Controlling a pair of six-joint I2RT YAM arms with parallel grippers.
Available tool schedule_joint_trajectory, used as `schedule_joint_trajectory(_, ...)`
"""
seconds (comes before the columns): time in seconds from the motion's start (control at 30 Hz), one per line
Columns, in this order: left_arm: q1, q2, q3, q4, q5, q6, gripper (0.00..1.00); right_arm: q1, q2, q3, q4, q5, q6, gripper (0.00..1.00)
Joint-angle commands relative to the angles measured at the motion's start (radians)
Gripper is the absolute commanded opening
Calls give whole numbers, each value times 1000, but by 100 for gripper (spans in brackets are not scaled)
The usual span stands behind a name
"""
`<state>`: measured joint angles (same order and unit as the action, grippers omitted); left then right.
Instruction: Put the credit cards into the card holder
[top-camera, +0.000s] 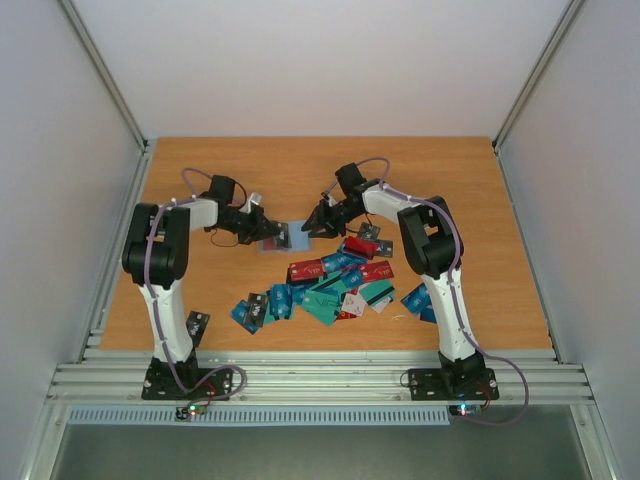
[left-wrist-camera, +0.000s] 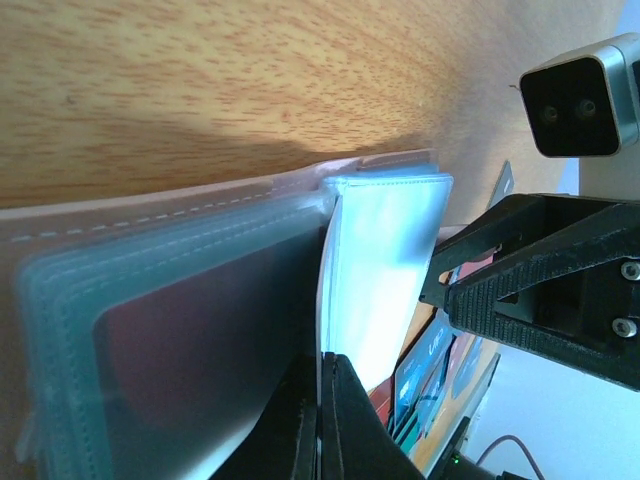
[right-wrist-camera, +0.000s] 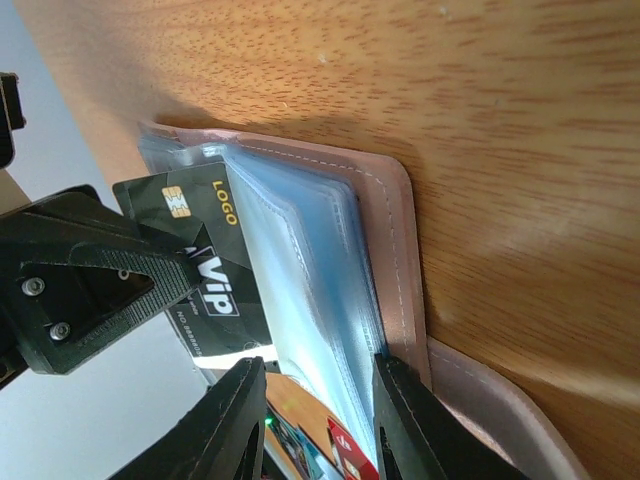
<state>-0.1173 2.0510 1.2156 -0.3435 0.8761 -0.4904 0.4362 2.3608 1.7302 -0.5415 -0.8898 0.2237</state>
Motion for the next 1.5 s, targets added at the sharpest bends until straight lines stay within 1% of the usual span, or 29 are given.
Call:
schedule_joint_trajectory(0.0,7,47,27,-34,11,1,0,6,52,-10,-6,34,3,31)
schedule_joint_trajectory(0.27,1,64,37,-39,49,18,0,6,55,-8,-6,31,2,31)
schedule_joint_trajectory(0.43,-2,75,73,-114,46,65,0,6,57,-6,-6,32,5,31)
schedule_joint_trajectory(0.7,-7,87,100,-155,67,103,0,6,58,-6,-3,33,8,31)
schedule_joint_trajectory(1.13,-20,116,130,-160,93,113,0,6,69,12,-18,31,3,31)
schedule_joint_trajectory(1.47,-40,126,129,-102,80,67,0,5,81,33,-36,28,-6,31)
